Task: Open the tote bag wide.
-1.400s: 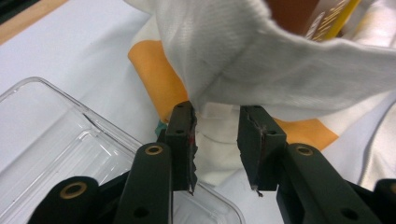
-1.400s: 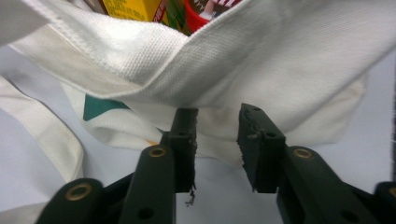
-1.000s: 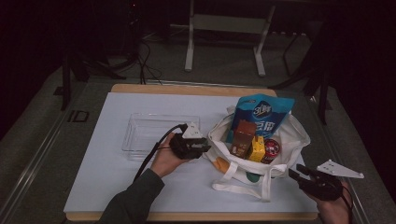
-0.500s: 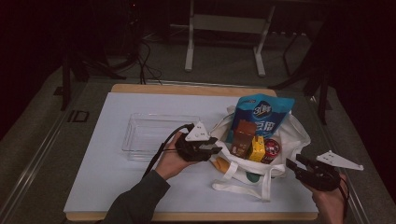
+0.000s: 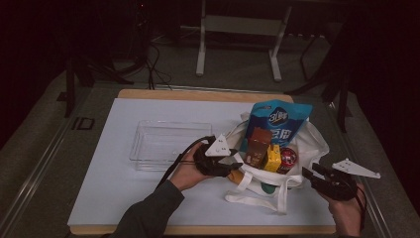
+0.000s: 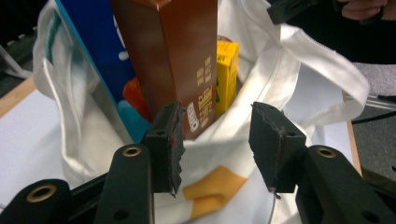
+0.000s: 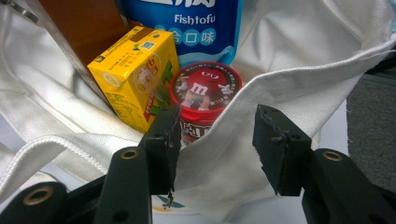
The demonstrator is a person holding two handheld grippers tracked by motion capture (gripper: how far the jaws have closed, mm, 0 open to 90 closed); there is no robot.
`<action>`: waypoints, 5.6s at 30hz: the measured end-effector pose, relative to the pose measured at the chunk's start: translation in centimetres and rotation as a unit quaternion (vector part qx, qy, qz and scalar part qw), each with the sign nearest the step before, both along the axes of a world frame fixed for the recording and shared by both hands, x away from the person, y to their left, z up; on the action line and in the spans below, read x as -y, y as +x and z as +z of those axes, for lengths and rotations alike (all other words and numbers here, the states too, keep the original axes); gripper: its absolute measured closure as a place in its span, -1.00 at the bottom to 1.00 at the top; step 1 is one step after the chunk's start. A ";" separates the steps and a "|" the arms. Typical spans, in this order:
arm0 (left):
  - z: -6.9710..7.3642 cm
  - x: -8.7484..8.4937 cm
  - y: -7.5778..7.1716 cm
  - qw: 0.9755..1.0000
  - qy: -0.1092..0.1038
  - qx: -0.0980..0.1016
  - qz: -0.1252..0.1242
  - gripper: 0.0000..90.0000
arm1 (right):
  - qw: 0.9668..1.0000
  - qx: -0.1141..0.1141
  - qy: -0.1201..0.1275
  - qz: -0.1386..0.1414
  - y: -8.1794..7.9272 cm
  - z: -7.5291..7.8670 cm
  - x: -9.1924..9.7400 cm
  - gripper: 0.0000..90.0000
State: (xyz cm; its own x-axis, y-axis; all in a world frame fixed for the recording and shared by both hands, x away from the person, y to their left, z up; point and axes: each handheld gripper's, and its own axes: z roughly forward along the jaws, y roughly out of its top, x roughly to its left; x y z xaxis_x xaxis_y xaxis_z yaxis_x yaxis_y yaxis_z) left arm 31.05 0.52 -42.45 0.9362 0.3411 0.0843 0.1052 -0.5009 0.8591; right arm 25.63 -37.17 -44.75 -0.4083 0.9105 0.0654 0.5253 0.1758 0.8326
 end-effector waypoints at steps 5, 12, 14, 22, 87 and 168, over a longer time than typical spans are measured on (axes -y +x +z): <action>-0.2 1.0 -0.1 1.000 0.013 0.001 -0.018 0.18 | 1.000 0.000 0.003 -0.003 0.2 0.1 -0.1 0.16; -1.9 2.2 0.3 0.997 0.070 -0.011 -0.020 0.68 | 1.000 -0.006 0.001 0.003 0.5 -0.2 -0.3 0.49; -2.2 2.3 0.4 0.996 0.084 -0.008 -0.015 0.90 | 1.000 -0.012 -0.004 0.003 0.6 -0.6 -0.3 0.66; -4.6 3.3 1.0 0.988 0.154 0.002 0.018 1.00 | 0.999 -0.040 -0.027 -0.011 1.3 -2.6 -0.2 0.88; 0.4 0.7 6.7 0.991 0.004 0.004 0.132 0.47 | 0.998 0.044 0.006 -0.044 6.3 3.1 2.4 0.53; -4.4 3.7 11.2 0.971 0.102 -0.098 0.194 0.92 | 0.997 -0.035 0.039 0.048 0.8 -4.1 -2.5 0.75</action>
